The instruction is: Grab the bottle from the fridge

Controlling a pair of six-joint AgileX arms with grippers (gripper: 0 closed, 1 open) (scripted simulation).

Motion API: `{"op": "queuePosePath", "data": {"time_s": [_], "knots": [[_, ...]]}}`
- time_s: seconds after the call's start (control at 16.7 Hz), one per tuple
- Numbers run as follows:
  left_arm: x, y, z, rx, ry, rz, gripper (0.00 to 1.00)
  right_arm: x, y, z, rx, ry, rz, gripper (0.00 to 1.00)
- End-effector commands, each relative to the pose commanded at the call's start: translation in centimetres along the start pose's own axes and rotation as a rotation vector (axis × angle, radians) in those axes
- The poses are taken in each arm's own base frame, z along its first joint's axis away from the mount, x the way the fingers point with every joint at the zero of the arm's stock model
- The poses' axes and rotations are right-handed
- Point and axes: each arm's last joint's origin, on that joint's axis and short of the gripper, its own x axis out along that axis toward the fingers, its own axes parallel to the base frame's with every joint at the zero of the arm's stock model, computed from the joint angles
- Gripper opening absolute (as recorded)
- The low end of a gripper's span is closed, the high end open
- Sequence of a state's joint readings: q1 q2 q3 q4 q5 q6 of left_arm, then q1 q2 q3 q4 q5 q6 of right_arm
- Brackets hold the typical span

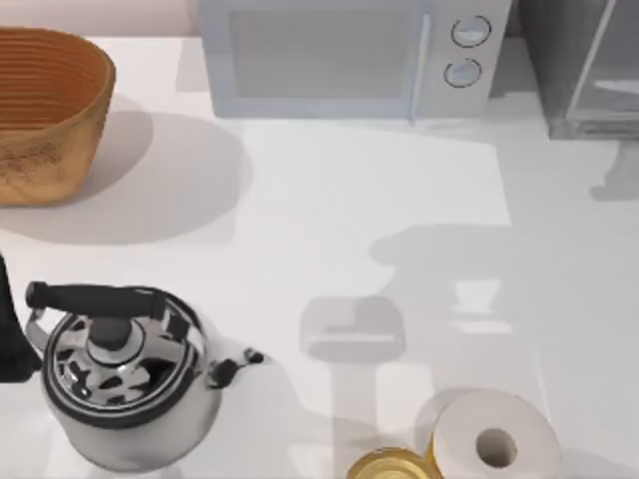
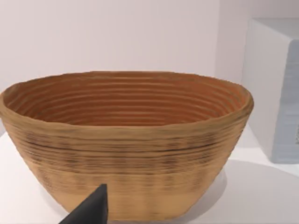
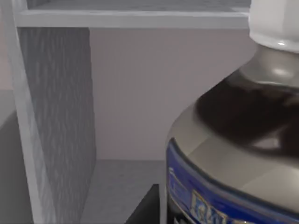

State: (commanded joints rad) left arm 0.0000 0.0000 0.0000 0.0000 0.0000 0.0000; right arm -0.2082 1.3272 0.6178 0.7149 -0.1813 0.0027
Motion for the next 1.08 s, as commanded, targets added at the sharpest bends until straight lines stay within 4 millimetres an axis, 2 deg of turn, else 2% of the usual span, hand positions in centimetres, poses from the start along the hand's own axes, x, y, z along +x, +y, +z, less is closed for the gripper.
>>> {"op": "queuePosePath", "data": {"time_s": [0.12, 0.24, 0.42, 0.54, 0.66, 0.84, 1.08], "knots": [[0.0, 0.0, 0.0, 0.0, 0.0, 0.0, 1.0, -3.6, 1.2, 0.7, 0.001, 0.002, -0.002, 0.0], [0.0, 0.0, 0.0, 0.0, 0.0, 0.0, 1.0, -7.3, 2.3, 0.5, 0.005, 0.005, -0.002, 0.0], [0.0, 0.0, 0.0, 0.0, 0.0, 0.0, 1.0, -12.2, 3.6, -1.3, 0.01, 0.007, 0.001, 0.0], [0.0, 0.0, 0.0, 0.0, 0.0, 0.0, 1.0, -14.5, 4.1, -3.1, 0.013, 0.006, 0.004, 0.0], [0.0, 0.0, 0.0, 0.0, 0.0, 0.0, 1.0, -16.1, 4.5, -4.9, 0.015, 0.002, 0.007, 0.0], [0.0, 0.0, 0.0, 0.0, 0.0, 0.0, 1.0, -17.2, 4.8, -7.0, 0.015, 0.002, 0.012, 0.0], [0.0, 0.0, 0.0, 0.0, 0.0, 0.0, 1.0, -17.6, 5.0, -8.1, 0.014, 0.002, 0.015, 0.0]]}}
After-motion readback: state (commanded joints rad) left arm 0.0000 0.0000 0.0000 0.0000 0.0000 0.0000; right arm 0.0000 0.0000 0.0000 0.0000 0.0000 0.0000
